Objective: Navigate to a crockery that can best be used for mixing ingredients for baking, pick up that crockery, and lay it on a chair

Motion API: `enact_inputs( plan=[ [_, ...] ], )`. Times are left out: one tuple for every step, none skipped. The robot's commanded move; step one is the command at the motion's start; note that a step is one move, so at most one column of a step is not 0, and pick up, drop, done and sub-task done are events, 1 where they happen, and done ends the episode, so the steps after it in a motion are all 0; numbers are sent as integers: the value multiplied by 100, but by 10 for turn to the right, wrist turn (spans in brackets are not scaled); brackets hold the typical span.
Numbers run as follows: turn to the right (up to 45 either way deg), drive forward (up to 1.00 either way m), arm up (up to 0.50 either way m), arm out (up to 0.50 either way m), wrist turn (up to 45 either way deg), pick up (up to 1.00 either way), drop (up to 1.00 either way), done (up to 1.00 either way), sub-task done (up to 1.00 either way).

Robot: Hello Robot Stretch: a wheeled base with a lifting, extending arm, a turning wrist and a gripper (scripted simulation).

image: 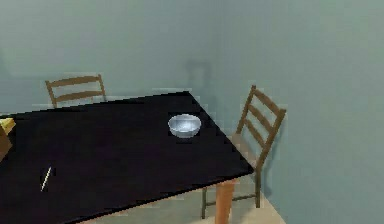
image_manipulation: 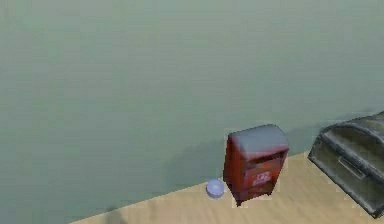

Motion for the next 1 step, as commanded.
enact_inputs(
  plan=[
    [450, 0, 0, 0, 0, 0, 0, 0, 0]
  ],
)
